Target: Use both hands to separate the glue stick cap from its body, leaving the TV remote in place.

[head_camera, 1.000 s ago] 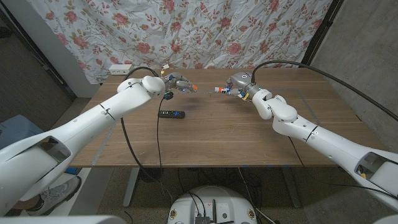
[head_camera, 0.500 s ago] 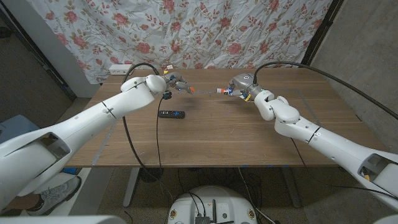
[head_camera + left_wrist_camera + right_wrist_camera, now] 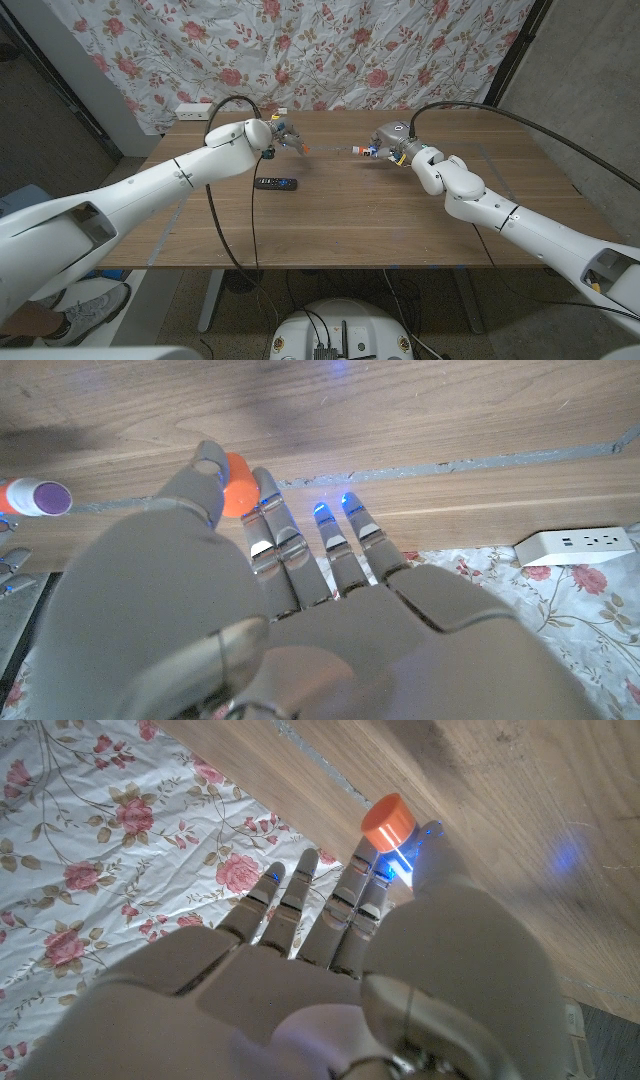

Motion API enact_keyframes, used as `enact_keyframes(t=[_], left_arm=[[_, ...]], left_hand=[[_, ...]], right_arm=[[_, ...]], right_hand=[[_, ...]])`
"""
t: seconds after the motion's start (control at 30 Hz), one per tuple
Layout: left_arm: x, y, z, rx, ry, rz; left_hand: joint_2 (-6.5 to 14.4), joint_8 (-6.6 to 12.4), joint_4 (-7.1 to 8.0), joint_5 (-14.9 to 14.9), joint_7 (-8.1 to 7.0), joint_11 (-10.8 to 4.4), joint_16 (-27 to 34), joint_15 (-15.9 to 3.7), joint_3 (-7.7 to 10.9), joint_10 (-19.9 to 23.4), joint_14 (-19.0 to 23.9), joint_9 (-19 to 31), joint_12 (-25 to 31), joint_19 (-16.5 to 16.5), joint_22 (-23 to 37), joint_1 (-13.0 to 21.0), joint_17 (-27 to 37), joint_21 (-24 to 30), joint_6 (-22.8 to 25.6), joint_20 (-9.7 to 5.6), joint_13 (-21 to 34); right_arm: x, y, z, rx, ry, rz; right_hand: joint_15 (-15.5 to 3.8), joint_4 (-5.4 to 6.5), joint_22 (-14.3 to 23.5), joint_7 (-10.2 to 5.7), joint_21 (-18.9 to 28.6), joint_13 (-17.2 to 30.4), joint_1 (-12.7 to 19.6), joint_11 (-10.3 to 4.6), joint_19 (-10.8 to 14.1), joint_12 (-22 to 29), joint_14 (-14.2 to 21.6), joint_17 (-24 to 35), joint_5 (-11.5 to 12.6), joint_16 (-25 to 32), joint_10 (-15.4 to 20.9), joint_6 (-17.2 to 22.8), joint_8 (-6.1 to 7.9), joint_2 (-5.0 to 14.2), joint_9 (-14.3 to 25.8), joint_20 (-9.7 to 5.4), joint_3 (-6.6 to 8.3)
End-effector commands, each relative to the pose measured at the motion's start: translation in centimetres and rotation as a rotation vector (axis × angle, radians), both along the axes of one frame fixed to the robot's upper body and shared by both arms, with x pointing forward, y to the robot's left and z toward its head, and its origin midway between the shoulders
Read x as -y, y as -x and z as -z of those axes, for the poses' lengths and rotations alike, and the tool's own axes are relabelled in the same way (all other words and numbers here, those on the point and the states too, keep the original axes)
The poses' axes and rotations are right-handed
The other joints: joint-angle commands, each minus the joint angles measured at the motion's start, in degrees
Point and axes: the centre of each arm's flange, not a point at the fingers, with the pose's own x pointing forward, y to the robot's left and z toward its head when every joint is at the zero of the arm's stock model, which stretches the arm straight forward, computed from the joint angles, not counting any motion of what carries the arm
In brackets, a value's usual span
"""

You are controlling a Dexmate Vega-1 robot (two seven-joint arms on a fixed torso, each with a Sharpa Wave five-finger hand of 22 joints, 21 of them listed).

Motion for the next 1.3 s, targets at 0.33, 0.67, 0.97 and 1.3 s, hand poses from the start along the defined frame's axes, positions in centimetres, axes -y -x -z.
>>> enact_keyframes(t=[0.33, 0.67, 0.97, 1.3], left_arm=[[1.7, -0.5, 0.5, 0.033, -0.229, -0.086], [2.2, -0.8, 1.5, 0.042, -0.274, -0.097], [2.8, -0.9, 2.6, 0.041, -0.328, -0.128], [3.0, -0.6, 3.7, 0.051, -0.339, -0.168]], left_hand=[[0.43, 0.02, 0.12, 0.33, 0.64, -0.92, -0.22, -4.01, -0.52, -0.68, -1.40, 0.19, -0.18, -0.95, 0.16, -0.55, -0.01, -0.08, 1.59, -0.50, 0.13], [0.36, -0.02, 0.13, 0.32, 0.06, -0.99, -0.19, -3.97, -0.85, -0.92, -1.84, 0.17, -0.20, -1.45, 0.16, -0.84, -0.01, -0.10, 1.49, -0.58, 0.13], [0.33, -0.02, 0.17, 0.32, -0.22, -1.00, -0.09, -4.09, -1.10, -1.05, -1.91, 0.15, -0.17, -1.68, 0.15, -1.09, 0.00, -0.07, 1.44, -0.55, 0.13], [0.38, 0.02, 0.21, 0.32, -0.30, -0.99, -0.04, -4.15, -1.26, -1.18, -1.94, 0.13, -0.17, -1.84, 0.15, -1.28, 0.00, -0.04, 1.50, -0.59, 0.14]], right_arm=[[0.4, -0.5, 1.1, -0.031, -0.009, 0.028], [0.6, -0.6, 1.6, -0.035, -0.036, 0.037], [0.8, -0.6, 2.0, -0.044, -0.064, 0.042], [1.0, -0.7, 2.8, -0.040, -0.071, 0.048]], right_hand=[[-6.96, 0.00, 0.11, -2.16, -0.07, 0.21, 0.88, 0.16, 0.47, 0.30, 0.47, 0.10, 0.29, 0.30, -0.26, 2.89, 0.26, 0.52, 0.13, 0.31, -0.43], [-7.00, 0.01, 0.11, -2.16, -0.07, 0.22, 0.90, 0.15, 0.49, 0.34, 0.45, 0.09, 0.29, 0.32, -0.21, 2.87, 0.20, 0.59, 0.14, 0.31, -0.49], [-7.04, 0.00, 0.11, -2.16, -0.05, 0.23, 0.95, 0.15, 0.55, 0.36, 0.49, 0.09, 0.29, 0.39, -0.20, 2.88, 0.14, 0.66, 0.16, 0.31, -0.56], [-7.07, 0.00, 0.12, -2.17, -0.01, 0.24, 0.99, 0.16, 0.66, 0.37, 0.59, 0.13, 0.28, 0.50, -0.21, 2.88, 0.08, 0.75, 0.17, 0.29, -0.62]])
